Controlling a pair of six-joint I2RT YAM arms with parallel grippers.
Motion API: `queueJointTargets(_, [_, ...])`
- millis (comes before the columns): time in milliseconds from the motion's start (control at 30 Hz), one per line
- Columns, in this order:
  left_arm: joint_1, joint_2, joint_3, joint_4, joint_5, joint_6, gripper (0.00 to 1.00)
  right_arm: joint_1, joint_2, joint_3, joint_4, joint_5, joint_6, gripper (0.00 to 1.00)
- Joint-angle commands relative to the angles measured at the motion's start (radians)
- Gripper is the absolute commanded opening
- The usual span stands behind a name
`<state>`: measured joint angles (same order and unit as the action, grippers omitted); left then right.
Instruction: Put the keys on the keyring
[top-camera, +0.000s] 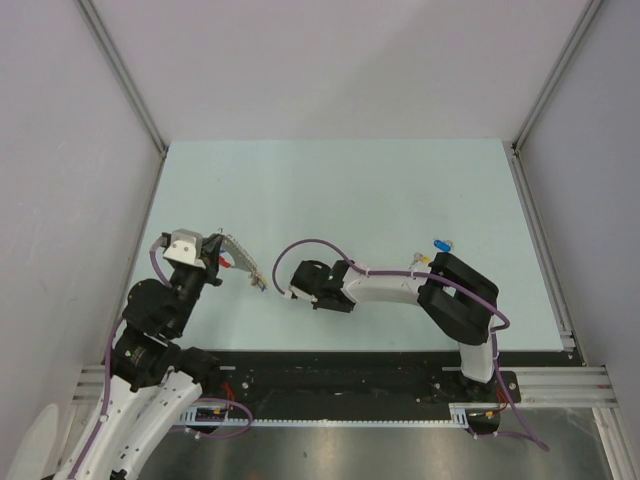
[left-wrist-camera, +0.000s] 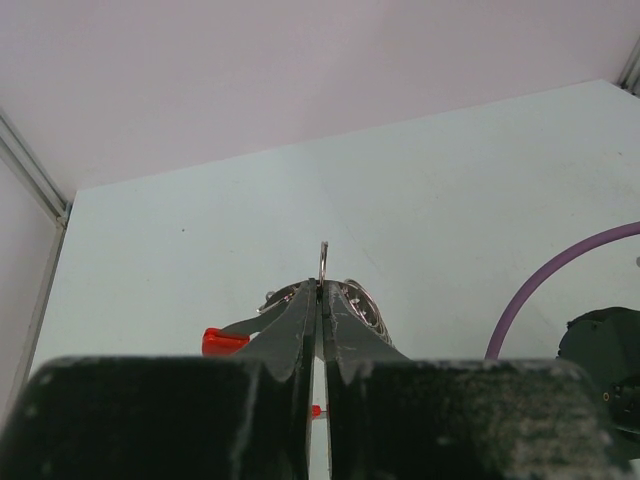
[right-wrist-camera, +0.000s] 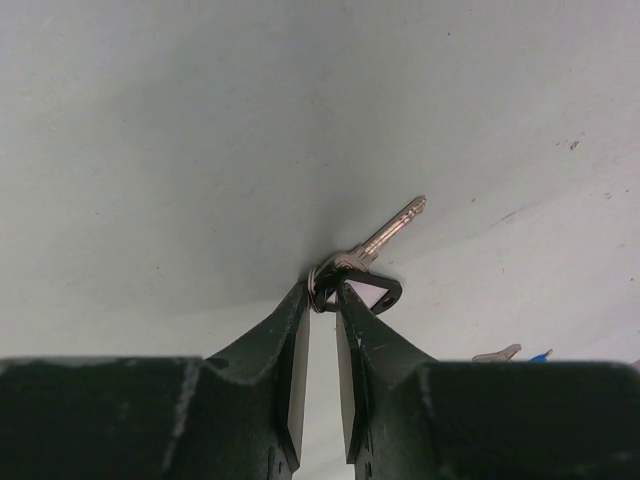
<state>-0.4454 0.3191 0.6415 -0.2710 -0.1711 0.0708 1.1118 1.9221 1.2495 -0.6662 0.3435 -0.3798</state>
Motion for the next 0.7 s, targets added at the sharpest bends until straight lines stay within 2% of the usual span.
queueJointTargets(0, [0.010,-0.003,0.003,0.069,0.018,0.007,0.07,0.011,0.021,0.027,0.033,0.000,-0.013,0.22])
queueJointTargets(100, [0.010,-0.005,0.003,0.069,0.019,0.007,0.07,0.014,0.025,0.027,0.037,0.002,-0.014,0.20])
queueJointTargets(300, [0.010,-0.003,0.003,0.069,0.024,0.009,0.07,0.013,0.023,0.028,0.051,0.011,-0.011,0.10])
queueJointTargets(400, [0.010,-0.005,0.001,0.069,0.024,0.011,0.07,0.013,0.002,0.030,0.050,0.011,-0.011,0.00])
queueJointTargets(667, [0.010,0.000,0.003,0.067,0.039,0.012,0.07,-0.009,-0.123,0.030,0.056,-0.038,-0.007,0.00])
